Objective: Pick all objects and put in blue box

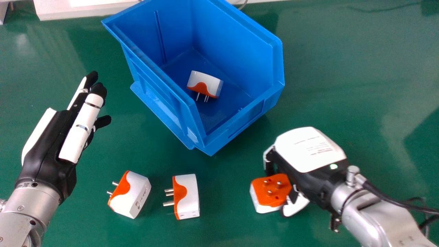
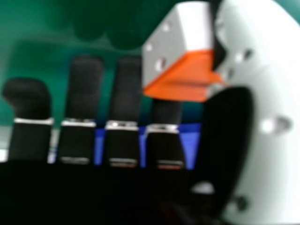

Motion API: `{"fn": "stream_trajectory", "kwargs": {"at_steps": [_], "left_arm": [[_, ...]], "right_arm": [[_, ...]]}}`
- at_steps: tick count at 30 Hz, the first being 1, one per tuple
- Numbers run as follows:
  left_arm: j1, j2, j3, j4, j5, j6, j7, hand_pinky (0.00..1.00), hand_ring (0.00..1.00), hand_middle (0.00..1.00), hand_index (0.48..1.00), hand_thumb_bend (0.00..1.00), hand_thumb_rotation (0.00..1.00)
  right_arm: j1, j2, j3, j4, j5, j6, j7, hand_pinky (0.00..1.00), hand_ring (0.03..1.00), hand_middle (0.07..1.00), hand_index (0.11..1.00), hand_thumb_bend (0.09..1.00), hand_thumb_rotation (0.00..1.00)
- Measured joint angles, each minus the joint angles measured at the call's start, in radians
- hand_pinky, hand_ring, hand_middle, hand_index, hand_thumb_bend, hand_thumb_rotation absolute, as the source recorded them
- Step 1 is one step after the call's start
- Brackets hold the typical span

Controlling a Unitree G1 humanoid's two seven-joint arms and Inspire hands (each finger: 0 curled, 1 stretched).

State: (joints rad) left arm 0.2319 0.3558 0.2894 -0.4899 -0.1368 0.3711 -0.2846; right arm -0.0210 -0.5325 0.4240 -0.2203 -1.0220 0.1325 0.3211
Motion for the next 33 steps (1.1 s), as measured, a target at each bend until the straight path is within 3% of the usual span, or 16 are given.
{"fn": "stream_trajectory", "kwargs": {"at_steps": [11, 22, 33], "left_arm": [[-0.002, 0.005, 0.0, 0.004, -0.001, -0.002, -0.001, 0.91, 0.98, 1.0, 1.0, 0.43, 1.0], [-0.004, 0.007, 0.0, 0.024, -0.001, -0.013, -0.002, 0.91, 0.98, 1.0, 1.0, 0.43, 1.0], [-0.003, 0.007, 0.001, 0.027, -0.001, -0.014, 0.0, 0.91, 0.98, 1.0, 1.0, 0.43, 1.0]], "right_arm": [[0.098, -0.002, -0.116, -0.207, 0.033, -0.017, -0.001, 0.13, 0.415, 0.498, 0.488, 0.515, 0.0], [0.131, 0.02, -0.165, -0.311, 0.035, -0.02, 0.013, 0.15, 0.41, 0.498, 0.49, 0.513, 0.0], [0.062, 0.062, -0.194, -0.376, 0.034, -0.016, 0.08, 0.16, 0.391, 0.487, 0.503, 0.509, 0.0]]}}
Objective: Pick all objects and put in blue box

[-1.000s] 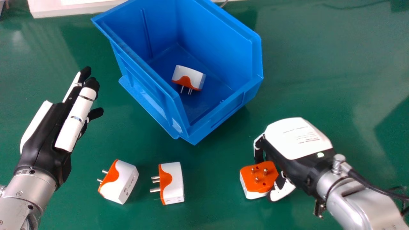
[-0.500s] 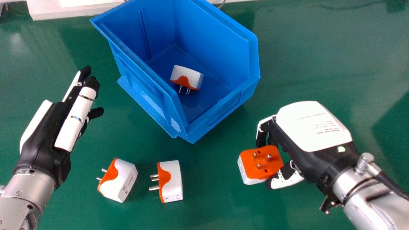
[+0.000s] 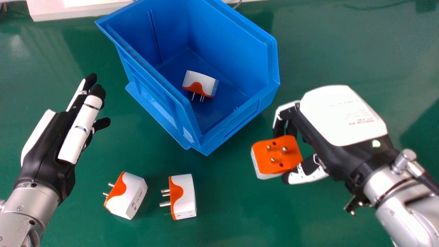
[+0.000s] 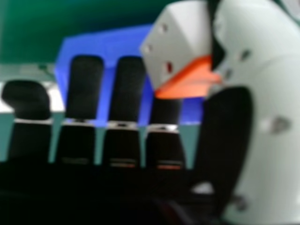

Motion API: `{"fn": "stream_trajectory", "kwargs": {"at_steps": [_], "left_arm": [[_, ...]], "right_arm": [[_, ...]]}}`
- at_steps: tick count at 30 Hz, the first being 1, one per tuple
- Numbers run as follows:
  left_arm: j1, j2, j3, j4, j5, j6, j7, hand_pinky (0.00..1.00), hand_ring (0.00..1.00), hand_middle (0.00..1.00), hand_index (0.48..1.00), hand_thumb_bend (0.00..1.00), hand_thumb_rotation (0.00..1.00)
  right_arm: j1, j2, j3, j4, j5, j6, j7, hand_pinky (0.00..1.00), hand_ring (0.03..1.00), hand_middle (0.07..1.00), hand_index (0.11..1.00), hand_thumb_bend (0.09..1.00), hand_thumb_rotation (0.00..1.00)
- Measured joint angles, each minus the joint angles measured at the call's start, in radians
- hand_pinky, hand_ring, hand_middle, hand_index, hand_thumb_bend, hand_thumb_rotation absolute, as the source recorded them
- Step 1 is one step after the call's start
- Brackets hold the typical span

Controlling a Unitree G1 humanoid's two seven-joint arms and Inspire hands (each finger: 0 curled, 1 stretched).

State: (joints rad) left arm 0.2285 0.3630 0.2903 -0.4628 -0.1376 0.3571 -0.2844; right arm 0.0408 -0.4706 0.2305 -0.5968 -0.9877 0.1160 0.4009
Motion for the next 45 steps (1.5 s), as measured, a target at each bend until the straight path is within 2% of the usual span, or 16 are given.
{"fn": "stream_trajectory", "kwargs": {"at_steps": [13, 17, 23, 28, 33, 40, 45], "left_arm": [[0.009, -0.003, 0.002, -0.002, -0.001, -0.001, 0.003, 0.9, 0.98, 1.0, 1.0, 0.43, 1.0], [0.012, -0.004, 0.002, -0.004, -0.002, -0.001, 0.002, 0.9, 0.98, 1.0, 1.0, 0.43, 1.0], [0.022, -0.005, 0.003, -0.021, -0.003, 0.0, 0.002, 0.9, 0.98, 1.0, 1.0, 0.43, 1.0], [0.023, -0.005, 0.005, -0.023, -0.003, 0.001, 0.002, 0.9, 0.98, 1.0, 1.0, 0.43, 1.0], [0.022, -0.005, 0.005, -0.024, -0.003, 0.002, 0.003, 0.9, 0.98, 1.0, 1.0, 0.43, 1.0], [0.017, -0.005, 0.0, -0.022, -0.002, 0.002, 0.005, 0.9, 0.98, 1.0, 1.0, 0.42, 1.0], [0.015, -0.006, -0.002, -0.013, 0.0, 0.002, 0.006, 0.91, 0.98, 1.0, 1.0, 0.42, 1.0]], "right_arm": [[-0.158, 0.034, 0.001, 0.053, -0.025, -0.009, 0.016, 0.26, 0.404, 0.482, 0.506, 0.509, 0.0], [-0.229, 0.047, 0.002, 0.092, -0.026, -0.016, 0.016, 0.25, 0.399, 0.478, 0.516, 0.507, 0.0], [-0.279, 0.071, 0.011, 0.125, -0.037, -0.021, -0.003, 0.29, 0.425, 0.488, 0.491, 0.511, 0.0], [-0.283, 0.076, 0.012, 0.13, -0.039, -0.024, -0.018, 0.32, 0.441, 0.496, 0.479, 0.511, 0.0], [-0.331, 0.086, 0.016, 0.177, -0.04, -0.022, -0.026, 0.32, 0.431, 0.492, 0.48, 0.512, 0.0], [-0.496, 0.156, 0.056, 0.344, -0.039, -0.022, -0.103, 0.28, 0.372, 0.461, 0.498, 0.511, 0.0], [-0.511, 0.155, 0.06, 0.363, -0.035, -0.023, -0.119, 0.27, 0.36, 0.446, 0.508, 0.509, 0.0]]}}
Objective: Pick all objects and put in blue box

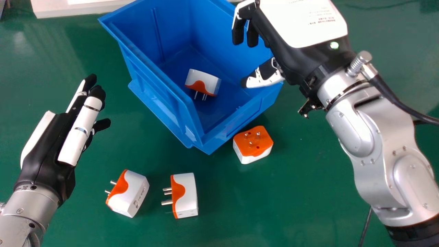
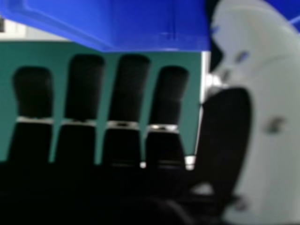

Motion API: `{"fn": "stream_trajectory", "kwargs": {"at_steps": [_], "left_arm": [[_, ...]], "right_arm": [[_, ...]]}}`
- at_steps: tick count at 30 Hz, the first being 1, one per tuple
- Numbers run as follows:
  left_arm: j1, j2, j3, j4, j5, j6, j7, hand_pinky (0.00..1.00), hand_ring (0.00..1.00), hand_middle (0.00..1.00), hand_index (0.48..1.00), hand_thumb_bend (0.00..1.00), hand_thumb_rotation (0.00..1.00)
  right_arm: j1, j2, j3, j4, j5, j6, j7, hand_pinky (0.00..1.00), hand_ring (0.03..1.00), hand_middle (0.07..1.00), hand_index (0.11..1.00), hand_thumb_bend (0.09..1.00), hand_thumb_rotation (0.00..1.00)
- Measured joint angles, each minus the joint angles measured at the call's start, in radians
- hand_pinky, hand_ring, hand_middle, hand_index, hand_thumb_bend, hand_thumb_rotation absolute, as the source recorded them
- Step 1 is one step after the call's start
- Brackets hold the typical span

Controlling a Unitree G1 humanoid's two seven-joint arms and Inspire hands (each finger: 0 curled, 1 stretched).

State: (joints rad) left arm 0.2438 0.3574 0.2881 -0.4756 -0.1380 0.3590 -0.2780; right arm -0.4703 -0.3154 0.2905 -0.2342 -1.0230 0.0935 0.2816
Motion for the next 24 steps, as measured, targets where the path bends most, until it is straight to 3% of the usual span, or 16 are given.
{"fn": "stream_trajectory", "kwargs": {"at_steps": [4, 14, 19, 24], "left_arm": [[-0.003, 0.0, -0.005, 0.004, 0.0, 0.0, 0.0, 0.91, 0.98, 1.0, 1.0, 0.42, 1.0], [-0.003, 0.0, -0.005, 0.007, 0.0, -0.005, -0.006, 0.91, 0.98, 1.0, 1.0, 0.42, 1.0], [-0.003, 0.0, -0.005, 0.013, -0.001, -0.02, -0.008, 0.91, 0.98, 1.0, 1.0, 0.42, 1.0], [-0.003, 0.001, -0.005, 0.018, 0.0, -0.021, -0.007, 0.91, 0.98, 1.0, 1.0, 0.42, 1.0]], "right_arm": [[0.019, -0.005, 0.0, -0.003, 0.002, 0.003, 0.002, 0.28, 0.368, 0.447, 0.511, 0.51, 0.0], [0.077, -0.016, -0.001, -0.058, -0.002, 0.014, 0.007, 0.28, 0.369, 0.458, 0.504, 0.512, 0.0], [0.107, -0.016, -0.002, -0.093, -0.003, 0.026, 0.007, 0.29, 0.377, 0.46, 0.502, 0.512, 0.0], [0.152, -0.003, -0.009, -0.143, -0.002, 0.041, 0.007, 0.24, 0.319, 0.428, 0.505, 0.507, 0.0]]}}
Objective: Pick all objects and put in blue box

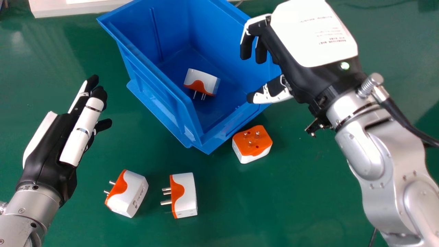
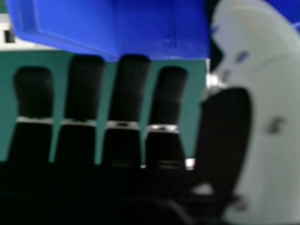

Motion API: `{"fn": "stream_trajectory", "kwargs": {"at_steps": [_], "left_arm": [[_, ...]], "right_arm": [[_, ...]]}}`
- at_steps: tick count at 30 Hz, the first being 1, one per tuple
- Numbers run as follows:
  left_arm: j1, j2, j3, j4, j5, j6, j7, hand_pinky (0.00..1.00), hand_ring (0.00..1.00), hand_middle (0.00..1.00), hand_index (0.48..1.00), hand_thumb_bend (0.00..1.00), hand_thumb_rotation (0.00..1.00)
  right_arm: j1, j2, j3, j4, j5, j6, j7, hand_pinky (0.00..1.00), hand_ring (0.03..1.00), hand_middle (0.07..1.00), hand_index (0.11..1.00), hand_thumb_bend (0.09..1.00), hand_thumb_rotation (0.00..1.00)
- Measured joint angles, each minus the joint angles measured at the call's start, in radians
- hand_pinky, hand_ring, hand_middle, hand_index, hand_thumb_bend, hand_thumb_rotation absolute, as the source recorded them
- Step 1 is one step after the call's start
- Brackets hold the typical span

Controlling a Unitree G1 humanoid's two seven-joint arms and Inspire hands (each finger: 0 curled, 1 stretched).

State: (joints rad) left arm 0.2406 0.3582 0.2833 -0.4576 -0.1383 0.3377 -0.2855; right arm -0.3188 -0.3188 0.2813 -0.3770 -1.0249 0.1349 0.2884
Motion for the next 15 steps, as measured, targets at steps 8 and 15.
{"fn": "stream_trajectory", "kwargs": {"at_steps": [8, 15], "left_arm": [[0.003, 0.001, 0.0, 0.003, 0.0, -0.013, 0.0, 0.91, 0.98, 1.0, 1.0, 0.42, 1.0], [0.009, 0.002, 0.0, 0.004, 0.001, -0.023, 0.0, 0.91, 0.98, 1.0, 1.0, 0.42, 1.0]], "right_arm": [[0.176, 0.084, -0.016, -0.143, -0.01, 0.071, -0.054, 0.24, 0.301, 0.426, 0.495, 0.509, 0.0], [0.373, 0.176, -0.002, -0.191, -0.045, 0.073, -0.238, 0.24, 0.3, 0.434, 0.491, 0.511, 0.0]]}}
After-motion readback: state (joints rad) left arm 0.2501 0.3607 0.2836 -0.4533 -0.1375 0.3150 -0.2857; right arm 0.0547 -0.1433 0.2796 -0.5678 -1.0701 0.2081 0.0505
